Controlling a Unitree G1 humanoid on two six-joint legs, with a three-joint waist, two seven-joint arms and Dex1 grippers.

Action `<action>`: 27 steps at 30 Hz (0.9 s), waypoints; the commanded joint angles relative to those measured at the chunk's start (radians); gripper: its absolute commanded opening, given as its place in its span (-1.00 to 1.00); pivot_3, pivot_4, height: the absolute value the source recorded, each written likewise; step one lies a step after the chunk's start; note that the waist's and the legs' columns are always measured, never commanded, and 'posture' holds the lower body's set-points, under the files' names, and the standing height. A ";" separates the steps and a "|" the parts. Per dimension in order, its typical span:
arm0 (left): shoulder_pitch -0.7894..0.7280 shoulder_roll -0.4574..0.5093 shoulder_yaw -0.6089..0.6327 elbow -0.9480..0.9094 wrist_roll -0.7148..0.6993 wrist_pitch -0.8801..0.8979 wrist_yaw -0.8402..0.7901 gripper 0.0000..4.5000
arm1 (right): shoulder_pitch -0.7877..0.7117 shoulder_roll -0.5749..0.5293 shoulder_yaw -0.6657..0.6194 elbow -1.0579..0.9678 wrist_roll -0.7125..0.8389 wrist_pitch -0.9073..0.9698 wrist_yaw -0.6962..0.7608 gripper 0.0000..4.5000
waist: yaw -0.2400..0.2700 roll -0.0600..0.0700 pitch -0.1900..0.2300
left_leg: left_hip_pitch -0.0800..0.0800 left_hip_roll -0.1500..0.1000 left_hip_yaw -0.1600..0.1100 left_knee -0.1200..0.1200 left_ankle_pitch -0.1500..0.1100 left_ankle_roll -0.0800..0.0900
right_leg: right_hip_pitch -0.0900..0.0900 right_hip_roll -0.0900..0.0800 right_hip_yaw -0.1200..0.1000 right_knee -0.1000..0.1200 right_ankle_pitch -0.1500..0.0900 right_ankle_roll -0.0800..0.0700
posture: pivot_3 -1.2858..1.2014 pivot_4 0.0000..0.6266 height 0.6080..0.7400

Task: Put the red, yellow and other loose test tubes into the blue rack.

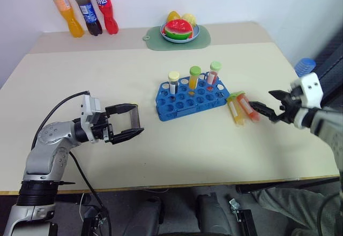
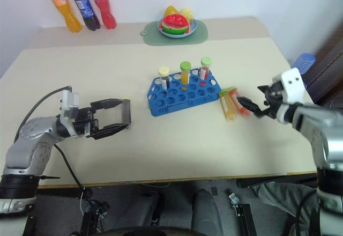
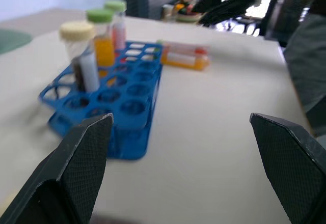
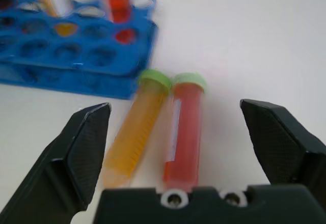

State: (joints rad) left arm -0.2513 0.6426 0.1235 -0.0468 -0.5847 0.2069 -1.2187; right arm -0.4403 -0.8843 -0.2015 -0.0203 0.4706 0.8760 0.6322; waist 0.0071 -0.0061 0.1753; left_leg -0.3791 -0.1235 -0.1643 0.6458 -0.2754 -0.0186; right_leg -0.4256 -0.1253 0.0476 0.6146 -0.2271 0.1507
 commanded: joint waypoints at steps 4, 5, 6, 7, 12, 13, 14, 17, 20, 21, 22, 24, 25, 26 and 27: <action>0.012 -0.007 -0.008 -0.054 0.004 -0.012 0.008 0.98 | -0.250 -0.023 0.172 0.286 -0.108 0.065 0.084 1.00 | 0.000 0.000 0.000 | -0.003 0.000 0.000 0.000 0.000 0.000 | -0.003 0.000 0.000 0.000 0.000 0.000 | 0.03 -0.52 1.00; 0.020 -0.007 -0.007 -0.063 0.004 -0.010 0.012 0.98 | -0.276 -0.021 0.197 0.324 -0.125 0.058 0.103 1.00 | 0.001 0.000 0.000 | -0.005 0.000 0.000 0.000 0.000 0.000 | -0.004 0.000 0.000 0.000 0.000 0.000 | 0.03 -0.52 1.00; 0.029 -0.007 -0.005 -0.073 0.003 -0.008 0.018 0.98 | -0.299 -0.018 0.218 0.358 -0.140 0.050 0.120 1.00 | 0.000 0.000 0.000 | -0.007 0.000 0.000 0.001 0.000 -0.001 | -0.005 0.000 0.000 0.000 0.000 0.000 | 0.03 -0.52 1.00; 0.042 -0.007 0.000 -0.086 0.000 -0.005 0.024 0.98 | -0.321 -0.015 0.243 0.393 -0.158 0.037 0.140 1.00 | 0.000 0.000 0.000 | -0.007 0.000 0.000 0.001 0.001 -0.001 | -0.006 0.000 0.000 0.000 0.000 0.000 | 0.03 -0.52 1.00; 0.100 0.000 0.022 -0.145 -0.013 0.006 0.056 0.98 | -0.408 0.013 0.291 0.534 -0.216 -0.014 0.193 1.00 | -0.003 0.000 0.000 | -0.009 0.000 0.000 0.001 0.001 -0.002 | -0.007 0.000 0.000 0.000 0.000 0.000 | 0.03 -0.52 1.00; 0.112 0.002 0.028 -0.157 -0.015 0.008 0.062 0.98 | -0.421 0.018 0.300 0.561 -0.227 -0.022 0.203 1.00 | -0.003 0.000 0.000 | -0.009 0.000 0.000 0.001 0.001 -0.002 | -0.007 0.000 0.000 0.000 0.000 0.000 | 0.03 -0.52 1.00; 0.120 0.003 0.032 -0.165 -0.017 0.010 0.067 0.98 | -0.430 0.023 0.310 0.582 -0.239 -0.033 0.213 1.00 | -0.004 0.000 0.000 | -0.009 0.000 0.000 0.001 0.001 -0.002 | -0.007 0.000 0.000 0.000 0.000 0.000 | 0.03 -0.52 1.00; 0.137 0.004 0.040 -0.185 -0.021 0.017 0.082 0.98 | -0.450 0.043 0.333 0.641 -0.272 -0.057 0.241 1.00 | -0.005 0.000 0.000 | -0.009 0.000 0.000 0.001 0.001 -0.002 | -0.008 0.000 0.000 0.000 0.000 0.000 | 0.03 -0.52 1.00; 0.147 0.005 0.044 -0.199 -0.024 0.023 0.091 0.98 | -0.472 0.068 0.354 0.696 -0.309 -0.086 0.264 1.00 | -0.011 0.001 0.000 | -0.009 0.000 0.000 0.001 0.001 -0.002 | -0.008 0.000 0.000 0.000 0.001 0.000 | 0.03 -0.52 1.00; 0.150 0.005 0.044 -0.203 -0.025 0.025 0.094 0.98 | -0.481 0.077 0.361 0.715 -0.321 -0.097 0.269 1.00 | -0.013 0.001 0.000 | -0.009 0.000 0.000 0.001 0.001 -0.002 | -0.008 0.000 0.000 0.000 0.001 0.000 | 0.03 -0.52 1.00; 0.151 0.006 0.044 -0.205 -0.026 0.026 0.096 0.98 | -0.487 0.083 0.364 0.729 -0.330 -0.106 0.273 1.00 | -0.017 0.000 0.000 | -0.009 0.000 0.000 0.001 0.001 -0.002 | -0.008 0.000 0.000 0.000 0.001 0.000 | 0.03 -0.52 1.00; 0.158 0.010 0.038 -0.210 -0.018 0.026 0.102 0.98 | -0.516 0.105 0.358 0.777 -0.340 -0.103 0.273 1.00 | -0.020 0.000 0.000 | -0.009 0.000 0.000 0.001 0.001 -0.002 | -0.008 0.000 0.000 0.000 0.001 0.000 | 0.03 -0.52 1.00; 0.162 0.011 0.034 -0.214 -0.020 0.032 0.105 0.98 | -0.534 0.116 0.357 0.805 -0.349 -0.110 0.268 1.00 | -0.023 0.000 0.000 | -0.009 0.000 0.000 0.001 0.001 -0.003 | -0.008 0.000 0.000 0.000 0.001 0.000 | 0.03 -0.52 1.00; 0.166 0.011 0.032 -0.219 -0.022 0.035 0.108 0.98 | -0.549 0.123 0.357 0.827 -0.357 -0.117 0.266 1.00 | -0.025 0.000 0.000 | -0.009 0.000 0.000 0.001 0.001 -0.003 | -0.008 0.001 0.000 0.000 0.001 0.000 | 0.03 -0.52 1.00; 0.168 0.012 0.029 -0.222 -0.022 0.037 0.109 1.00 | -0.560 0.128 0.358 0.844 -0.366 -0.125 0.268 0.89 | -0.026 0.000 0.000 | -0.009 0.000 0.000 0.001 0.001 -0.003 | -0.008 0.001 0.000 0.000 0.001 0.000 | 0.03 -0.52 1.00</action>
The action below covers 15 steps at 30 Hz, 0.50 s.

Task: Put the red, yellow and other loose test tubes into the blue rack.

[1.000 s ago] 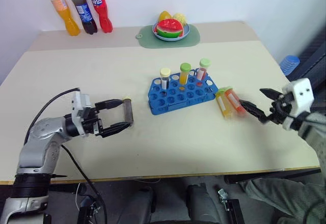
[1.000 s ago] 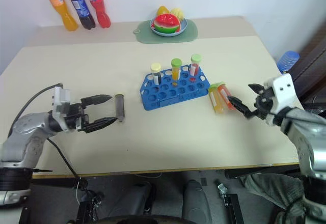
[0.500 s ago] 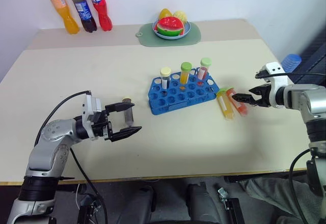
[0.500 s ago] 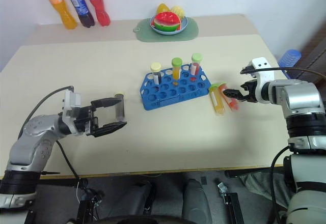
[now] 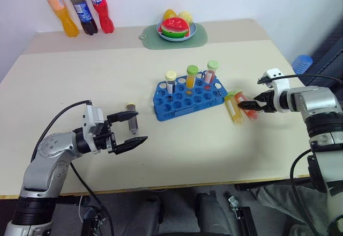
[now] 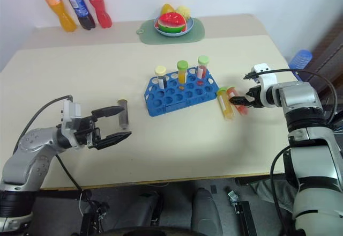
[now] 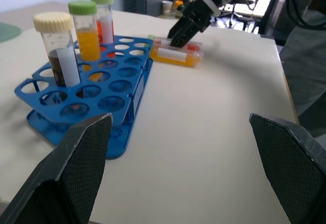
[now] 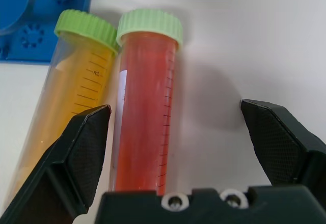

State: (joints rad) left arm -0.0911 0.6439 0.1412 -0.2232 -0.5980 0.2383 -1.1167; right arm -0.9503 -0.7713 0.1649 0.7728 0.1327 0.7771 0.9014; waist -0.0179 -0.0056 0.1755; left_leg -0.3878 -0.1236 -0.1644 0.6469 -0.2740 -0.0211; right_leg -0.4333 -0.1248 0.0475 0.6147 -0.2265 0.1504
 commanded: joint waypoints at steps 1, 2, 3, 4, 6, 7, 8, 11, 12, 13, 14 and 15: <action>0.009 0.012 0.010 -0.047 -0.008 0.005 0.007 1.00 | -0.060 0.019 -0.007 0.067 -0.037 -0.033 -0.001 0.73 | -0.001 0.000 0.000 | 0.000 0.000 0.000 0.000 0.000 0.000 | 0.000 0.000 0.000 0.000 0.000 0.000 | 0.03 -0.52 1.00; 0.010 0.011 0.009 -0.050 -0.007 0.006 0.009 1.00 | -0.068 0.020 -0.002 0.078 -0.046 -0.034 0.007 0.64 | 0.000 0.000 0.000 | 0.000 0.000 0.000 0.000 0.000 0.000 | 0.000 0.000 0.000 0.000 0.000 0.000 | 0.03 -0.52 1.00; 0.008 0.010 0.008 -0.049 -0.006 0.007 0.010 1.00 | -0.073 0.021 0.006 0.088 -0.058 -0.042 0.014 0.44 | 0.001 0.000 0.000 | 0.000 0.000 0.000 0.000 0.000 0.000 | 0.000 0.000 0.000 0.000 0.000 0.000 | 0.03 -0.52 1.00; 0.006 0.010 0.007 -0.047 -0.005 0.007 0.010 1.00 | -0.077 0.023 0.011 0.096 -0.068 -0.048 0.020 0.15 | 0.001 0.000 0.000 | 0.000 0.000 0.000 0.000 0.000 -0.001 | 0.000 0.000 0.000 0.000 0.000 0.000 | 0.03 -0.52 1.00; 0.005 0.009 0.005 -0.047 -0.004 0.008 0.011 1.00 | -0.079 0.024 0.013 0.104 -0.081 -0.056 0.032 -0.25 | 0.002 0.000 0.000 | 0.000 0.000 0.000 0.000 0.000 -0.001 | 0.000 0.000 0.000 0.000 0.000 0.000 | 0.03 -0.52 1.00; 0.004 0.008 0.004 -0.046 -0.003 0.007 0.011 1.00 | -0.079 0.024 0.012 0.107 -0.087 -0.060 0.033 -0.49 | 0.002 0.000 0.000 | 0.000 0.000 0.000 0.000 0.000 -0.001 | 0.000 0.000 0.000 0.000 0.000 0.000 | 0.03 -0.52 1.00; 0.004 0.008 0.002 -0.046 -0.003 0.009 0.011 1.00 | -0.077 0.023 0.011 0.107 -0.093 -0.063 0.035 -0.64 | 0.002 0.000 0.000 | 0.000 0.000 0.000 0.000 0.000 -0.001 | 0.000 0.000 0.000 0.000 0.000 0.000 | 0.03 -0.52 1.00; 0.002 0.007 -0.002 -0.044 -0.002 0.011 0.011 1.00 | -0.069 0.010 -0.001 0.098 -0.104 -0.080 0.031 -0.65 | 0.002 0.000 0.000 | 0.000 0.000 0.000 0.000 0.001 -0.001 | 0.000 0.000 0.000 0.000 0.000 0.000 | 0.03 -0.52 1.00; 0.001 0.007 -0.002 -0.043 -0.002 0.011 0.011 1.00 | -0.069 0.007 -0.007 0.096 -0.105 -0.082 0.029 -0.65 | 0.002 0.000 0.000 | 0.000 0.000 0.000 0.000 0.001 -0.001 | 0.000 0.000 0.000 0.000 0.000 0.000 | 0.03 -0.52 1.00; -0.001 0.008 -0.003 -0.041 -0.002 0.011 0.010 1.00 | -0.069 0.004 -0.029 0.092 -0.096 -0.102 0.013 -0.65 | 0.003 0.000 0.000 | 0.000 0.000 0.000 0.000 0.001 -0.001 | 0.000 0.000 0.000 0.000 0.000 0.000 | 0.03 -0.52 1.00; -0.004 0.008 -0.002 -0.038 -0.003 0.011 0.010 1.00 | -0.078 0.005 -0.072 0.079 -0.070 -0.111 -0.009 -0.65 | 0.003 0.000 0.000 | 0.000 0.000 0.000 0.000 0.001 -0.001 | 0.000 0.000 0.000 0.000 0.000 0.000 | 0.03 -0.52 1.00; -0.007 0.008 -0.001 -0.035 -0.003 0.010 0.009 1.00 | -0.079 0.010 -0.123 0.053 -0.037 -0.141 -0.030 -0.65 | 0.003 0.001 0.001 | 0.000 0.000 0.000 0.000 0.001 -0.001 | 0.000 0.000 0.000 0.000 0.000 0.000 | 0.03 -0.52 1.00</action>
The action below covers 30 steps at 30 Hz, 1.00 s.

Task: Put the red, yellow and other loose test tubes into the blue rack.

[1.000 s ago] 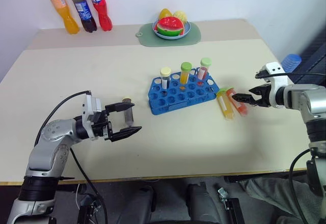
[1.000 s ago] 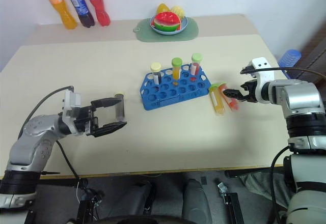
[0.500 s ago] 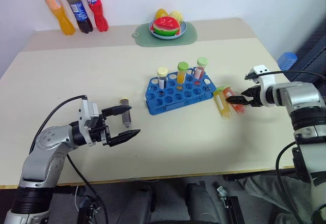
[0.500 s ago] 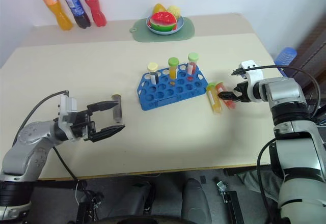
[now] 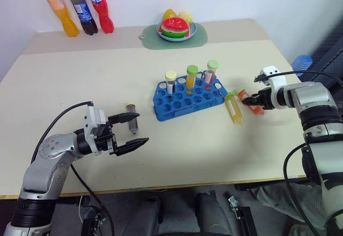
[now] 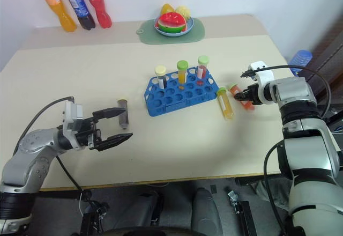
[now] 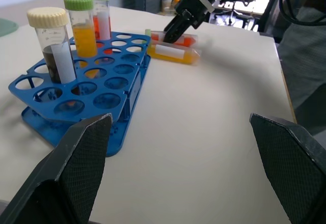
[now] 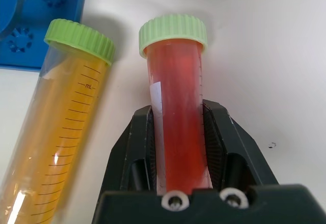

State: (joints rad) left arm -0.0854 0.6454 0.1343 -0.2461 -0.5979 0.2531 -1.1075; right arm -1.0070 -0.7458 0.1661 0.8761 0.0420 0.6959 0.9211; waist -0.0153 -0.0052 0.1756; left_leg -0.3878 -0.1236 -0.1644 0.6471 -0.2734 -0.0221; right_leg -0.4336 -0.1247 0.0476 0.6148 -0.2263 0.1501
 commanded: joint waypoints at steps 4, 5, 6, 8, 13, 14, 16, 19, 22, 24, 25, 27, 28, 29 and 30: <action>-0.020 0.005 0.006 -0.003 -0.003 -0.006 -0.002 1.00 | 0.027 0.062 -0.349 -0.225 0.242 -0.155 -0.074 -0.65 | -0.004 0.002 0.001 | -0.001 0.000 0.000 0.000 0.000 -0.001 | -0.001 0.000 0.000 0.000 0.000 0.000 | 0.03 -0.52 1.00; -0.023 0.002 0.003 -0.001 -0.003 -0.006 -0.001 1.00 | 0.071 0.090 -0.384 -0.308 0.275 -0.200 -0.077 -0.65 | -0.007 0.002 0.001 | -0.001 0.000 0.000 -0.001 0.001 -0.001 | -0.002 0.001 0.000 0.000 0.000 0.000 | 0.03 -0.52 1.00; -0.029 0.000 0.000 0.002 -0.001 -0.006 0.000 1.00 | 0.112 0.121 -0.408 -0.375 0.289 -0.239 -0.100 -0.65 | -0.005 0.002 0.001 | -0.001 0.001 0.000 -0.001 0.001 -0.001 | -0.002 0.001 0.001 0.001 0.000 0.000 | 0.03 -0.52 1.00; -0.041 -0.006 -0.007 0.005 -0.003 -0.002 0.004 1.00 | 0.208 0.201 -0.445 -0.510 0.303 -0.340 -0.173 -0.65 | -0.002 0.002 0.001 | -0.001 0.001 -0.001 -0.001 0.000 -0.002 | -0.002 0.002 0.000 0.002 0.000 0.000 | 0.03 -0.52 1.00; -0.067 -0.017 -0.015 0.021 -0.002 0.003 0.001 1.00 | 0.364 0.389 -0.460 -0.692 0.323 -0.480 -0.325 -0.65 | 0.002 0.002 0.001 | -0.001 0.000 -0.001 0.001 0.001 -0.003 | -0.002 0.001 0.001 0.002 0.000 0.000 | 0.03 -0.52 1.00; -0.071 -0.020 -0.016 0.024 -0.004 0.004 0.000 1.00 | 0.384 0.427 -0.458 -0.710 0.324 -0.508 -0.353 -0.65 | 0.001 0.003 0.001 | -0.001 0.001 -0.001 0.001 0.002 -0.004 | -0.002 0.001 0.001 0.003 0.000 0.000 | 0.03 -0.52 1.00; -0.079 -0.023 -0.021 0.034 -0.002 0.001 -0.003 1.00 | 0.425 0.495 -0.424 -0.715 0.290 -0.613 -0.382 -0.65 | -0.001 0.003 0.001 | -0.001 0.001 -0.001 0.001 0.002 -0.005 | -0.003 0.001 0.001 0.004 0.000 0.000 | 0.03 -0.52 1.00; -0.087 -0.026 -0.028 0.038 -0.003 0.002 -0.002 1.00 | 0.450 0.569 -0.390 -0.693 0.250 -0.724 -0.436 -0.65 | -0.006 0.003 0.001 | -0.001 0.001 -0.001 0.001 0.002 -0.005 | -0.004 0.002 0.001 0.005 0.000 0.000 | 0.03 -0.52 1.00; -0.096 -0.029 -0.034 0.037 -0.007 0.007 -0.003 1.00 | 0.450 0.622 -0.364 -0.644 0.219 -0.810 -0.481 -0.65 | -0.006 0.003 0.001 | -0.001 0.001 0.000 0.000 0.003 -0.005 | -0.005 0.002 0.001 0.006 0.000 -0.001 | 0.03 -0.52 1.00; -0.101 -0.031 -0.039 0.038 -0.006 0.007 -0.004 1.00 | 0.445 0.627 -0.343 -0.596 0.192 -0.852 -0.486 -0.65 | -0.006 0.003 0.001 | -0.001 0.001 -0.001 0.000 0.003 -0.006 | -0.005 0.002 0.001 0.007 0.000 -0.001 | 0.03 -0.52 1.00; -0.103 -0.032 -0.041 0.038 -0.005 0.007 -0.004 1.00 | 0.444 0.629 -0.337 -0.563 0.183 -0.871 -0.489 -0.65 | -0.006 0.003 0.001 | -0.001 0.001 0.000 0.000 0.003 -0.006 | -0.005 0.002 0.001 0.007 0.000 -0.001 | 0.03 -0.52 1.00; -0.105 -0.034 -0.044 0.037 -0.004 0.006 -0.004 1.00 | 0.443 0.630 -0.328 -0.513 0.179 -0.897 -0.486 -0.65 | -0.004 0.003 0.001 | -0.001 0.001 0.000 0.001 0.003 -0.006 | -0.005 0.002 0.001 0.007 0.000 -0.001 | 0.03 -0.52 1.00; -0.107 -0.035 -0.045 0.038 -0.003 0.006 -0.003 1.00 | 0.440 0.626 -0.323 -0.488 0.173 -0.913 -0.485 -0.65 | -0.005 0.003 0.001 | -0.001 0.001 0.000 0.001 0.003 -0.006 | -0.005 0.002 0.001 0.007 0.000 -0.001 | 0.03 -0.52 1.00; -0.108 -0.036 -0.046 0.037 -0.003 0.007 -0.002 1.00 | 0.436 0.619 -0.321 -0.456 0.158 -0.930 -0.495 -0.65 | -0.005 0.003 0.001 | -0.001 0.001 0.000 0.001 0.003 -0.006 | -0.005 0.002 0.001 0.007 0.000 -0.001 | 0.03 -0.52 1.00; -0.109 -0.037 -0.046 0.036 -0.003 0.007 0.000 1.00 | 0.429 0.612 -0.326 -0.418 0.152 -0.945 -0.503 -0.65 | -0.006 0.003 0.001 | -0.001 0.001 0.000 0.001 0.003 -0.006 | -0.005 0.002 0.001 0.007 0.000 -0.001 | 0.03 -0.52 1.00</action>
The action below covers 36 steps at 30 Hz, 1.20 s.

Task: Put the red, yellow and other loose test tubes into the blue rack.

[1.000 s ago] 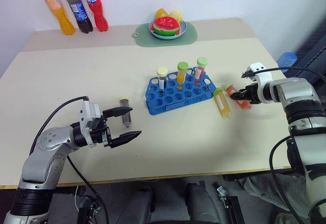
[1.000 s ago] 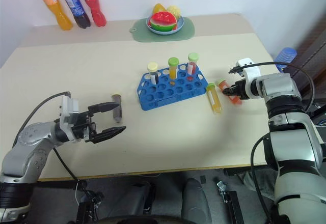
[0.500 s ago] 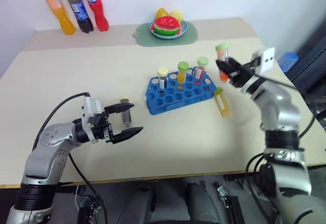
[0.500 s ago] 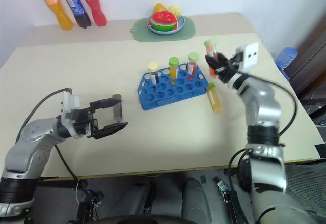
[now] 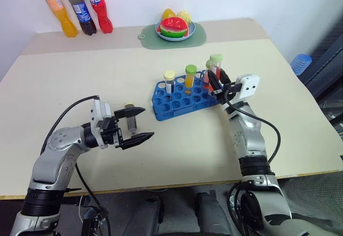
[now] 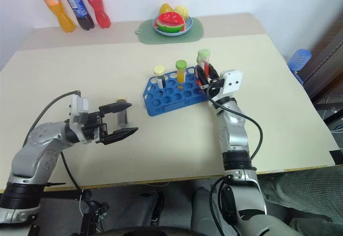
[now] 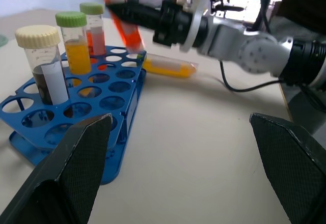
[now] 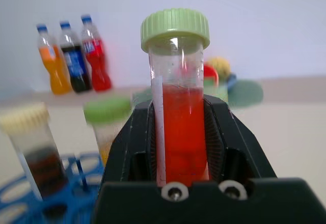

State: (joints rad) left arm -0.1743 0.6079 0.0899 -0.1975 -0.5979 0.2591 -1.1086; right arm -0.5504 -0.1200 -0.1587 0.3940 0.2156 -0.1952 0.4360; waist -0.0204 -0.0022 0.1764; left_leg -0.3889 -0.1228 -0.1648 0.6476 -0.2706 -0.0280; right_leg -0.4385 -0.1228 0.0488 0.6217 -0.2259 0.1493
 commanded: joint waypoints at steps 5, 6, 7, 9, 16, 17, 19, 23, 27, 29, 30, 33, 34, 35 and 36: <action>-0.011 0.001 0.003 -0.024 -0.006 0.002 0.007 1.00 | -0.058 -0.042 -0.020 0.166 -0.021 -0.106 -0.032 -0.65 | -0.001 0.000 -0.001 | 0.001 0.000 0.000 0.000 0.000 -0.001 | 0.000 0.000 0.000 0.001 0.000 0.000 | 0.03 -0.52 1.00; -0.008 0.001 0.005 -0.025 -0.006 0.001 0.008 1.00 | -0.062 -0.046 -0.020 0.179 -0.022 -0.117 -0.033 -0.65 | -0.001 0.000 -0.001 | 0.001 0.000 0.000 0.000 0.000 -0.001 | 0.000 0.000 0.000 0.001 0.000 0.000 | 0.03 -0.52 1.00; -0.006 0.001 0.005 -0.025 -0.005 0.000 0.009 1.00 | -0.065 -0.049 -0.020 0.190 -0.021 -0.124 -0.033 -0.65 | -0.001 -0.001 -0.001 | 0.001 0.000 0.000 0.000 0.000 -0.001 | 0.000 0.000 0.000 0.001 0.000 0.000 | 0.03 -0.52 1.00; -0.003 0.000 0.005 -0.027 -0.005 -0.001 0.010 1.00 | -0.069 -0.052 -0.016 0.209 -0.022 -0.139 -0.032 -0.65 | 0.001 -0.001 -0.001 | 0.001 0.000 0.000 0.000 0.000 -0.001 | 0.001 0.000 0.000 0.002 0.000 0.000 | 0.03 -0.52 1.00; -0.001 -0.003 0.001 -0.028 -0.004 -0.006 0.013 1.00 | -0.085 -0.032 0.009 0.283 -0.053 -0.197 -0.056 -0.65 | 0.000 -0.001 -0.001 | 0.001 0.000 0.000 0.000 0.001 -0.001 | 0.001 0.001 0.000 0.003 0.000 0.000 | 0.03 -0.52 1.00; -0.002 -0.004 -0.001 -0.029 -0.003 -0.006 0.012 1.00 | -0.091 -0.032 0.016 0.305 -0.070 -0.216 -0.065 -0.65 | -0.001 -0.001 -0.002 | 0.002 0.000 0.000 0.000 0.001 -0.001 | 0.001 0.001 0.000 0.003 0.000 0.000 | 0.03 -0.52 1.00; -0.004 -0.007 -0.006 -0.030 -0.002 -0.005 0.014 1.00 | -0.101 -0.030 0.025 0.345 -0.089 -0.247 -0.080 -0.65 | -0.002 -0.001 -0.002 | 0.002 0.000 0.000 0.000 0.001 -0.001 | 0.001 0.001 0.000 0.004 0.000 0.000 | 0.03 -0.52 1.00; -0.006 -0.010 -0.008 -0.032 -0.001 -0.004 0.015 1.00 | -0.103 -0.020 0.038 0.380 -0.091 -0.289 -0.063 -0.65 | -0.002 -0.002 -0.002 | 0.009 0.000 0.000 0.000 0.001 -0.001 | 0.006 0.001 0.000 0.004 0.000 -0.001 | 0.03 -0.52 1.00; -0.001 -0.008 -0.006 -0.038 -0.005 -0.002 0.021 1.00 | -0.084 -0.023 0.044 0.357 -0.090 -0.300 -0.059 -0.65 | -0.003 -0.002 -0.002 | 0.015 0.001 0.000 -0.003 -0.003 0.005 | 0.012 0.002 0.000 0.003 -0.001 -0.001 | 0.03 -0.52 1.00; 0.004 -0.009 -0.006 -0.042 -0.005 -0.003 0.025 1.00 | -0.068 -0.026 0.045 0.335 -0.088 -0.292 -0.061 -0.65 | -0.003 -0.002 -0.002 | 0.015 0.001 0.000 -0.003 -0.003 0.005 | 0.012 0.002 0.000 0.003 -0.001 -0.001 | 0.03 -0.52 1.00; 0.006 -0.010 -0.007 -0.044 -0.005 -0.003 0.027 1.00 | -0.056 -0.030 0.047 0.318 -0.088 -0.288 -0.056 -0.65 | -0.002 -0.002 -0.002 | 0.015 0.001 0.000 -0.003 -0.003 0.005 | 0.012 0.002 0.000 0.003 -0.001 -0.001 | 0.03 -0.52 1.00; 0.009 -0.012 -0.008 -0.047 -0.007 -0.002 0.031 1.00 | -0.019 -0.044 0.050 0.254 -0.080 -0.257 -0.041 -0.65 | 0.001 -0.002 -0.002 | 0.015 0.001 0.000 -0.003 -0.003 0.004 | 0.012 0.002 0.000 0.003 -0.001 -0.001 | 0.03 -0.52 1.00; 0.009 -0.013 -0.009 -0.046 -0.007 -0.003 0.031 1.00 | -0.009 -0.048 0.050 0.233 -0.075 -0.242 -0.035 -0.65 | 0.001 -0.002 -0.002 | 0.015 0.001 0.000 -0.003 -0.003 0.004 | 0.012 0.002 0.000 0.003 -0.001 -0.001 | 0.03 -0.52 1.00; 0.009 -0.014 -0.010 -0.046 -0.006 -0.003 0.032 1.00 | -0.001 -0.052 0.050 0.213 -0.066 -0.223 -0.024 -0.65 | 0.002 -0.002 -0.002 | 0.015 0.001 0.000 -0.002 -0.003 0.004 | 0.012 0.002 0.000 0.002 -0.001 -0.001 | 0.03 -0.52 1.00; 0.008 -0.016 -0.012 -0.045 -0.006 -0.004 0.033 1.00 | 0.006 -0.056 0.052 0.196 -0.059 -0.210 -0.011 -0.65 | 0.002 -0.002 -0.002 | 0.015 0.001 0.000 -0.002 -0.003 0.004 | 0.012 0.002 0.000 0.002 -0.001 -0.001 | 0.03 -0.52 1.00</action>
State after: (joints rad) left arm -0.1661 0.5949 0.0704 -0.2146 -0.5980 0.2596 -1.0787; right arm -0.5713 -0.1704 -0.1177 0.6081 0.1439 -0.4425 0.4016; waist -0.0189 -0.0039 0.1745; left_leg -0.3737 -0.1216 -0.1651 0.6452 -0.2739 -0.0237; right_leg -0.4265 -0.1207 0.0492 0.6241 -0.2266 0.1478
